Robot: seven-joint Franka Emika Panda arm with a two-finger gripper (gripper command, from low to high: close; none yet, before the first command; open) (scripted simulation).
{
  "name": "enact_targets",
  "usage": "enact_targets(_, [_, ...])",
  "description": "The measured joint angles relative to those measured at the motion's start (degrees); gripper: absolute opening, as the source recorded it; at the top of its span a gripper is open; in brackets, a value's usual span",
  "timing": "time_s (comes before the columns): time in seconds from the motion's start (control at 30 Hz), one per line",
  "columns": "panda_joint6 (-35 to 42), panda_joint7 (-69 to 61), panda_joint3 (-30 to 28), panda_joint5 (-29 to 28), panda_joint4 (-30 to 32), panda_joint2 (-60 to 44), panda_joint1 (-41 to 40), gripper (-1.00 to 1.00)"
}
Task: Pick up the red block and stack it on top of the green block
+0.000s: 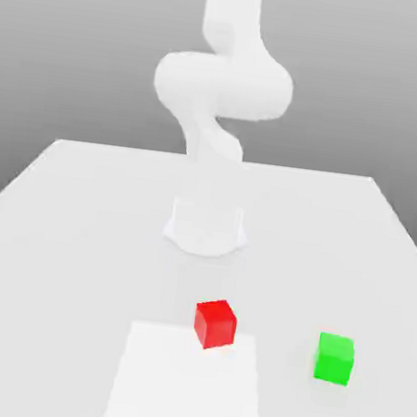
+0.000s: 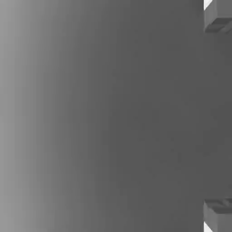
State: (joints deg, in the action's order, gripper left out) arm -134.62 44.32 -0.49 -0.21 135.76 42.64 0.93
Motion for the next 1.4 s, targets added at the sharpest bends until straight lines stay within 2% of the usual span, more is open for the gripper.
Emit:
enact_targets(0.43, [-18.13,-10.59,-1.89,-0.6,25.26,-21.07,5.06,0.0])
enact_targets(0.57, [-26.44,-14.32,-2.11,-0.78,33.33,-31.41,6.66,0.0])
enact_targets(0.8, [-41.25,-17.48,-0.38,2.09,33.54,-49.17,6.28,0.0])
enact_targets(0.83, [-42.81,-17.57,-0.05,2.24,33.31,-50.98,6.01,-1.0])
enact_targets(1.07, [-43.05,-17.39,0.12,2.02,33.27,-51.3,5.78,-1.0])
enact_targets(1.33, [-30.08,-16.01,-0.35,0.02,35.37,-36.23,5.68,-1.0])
enact_targets(1.4, [-27.42,-17.41,0.5,-0.55,34.28,-34.64,6.95,-1.0])
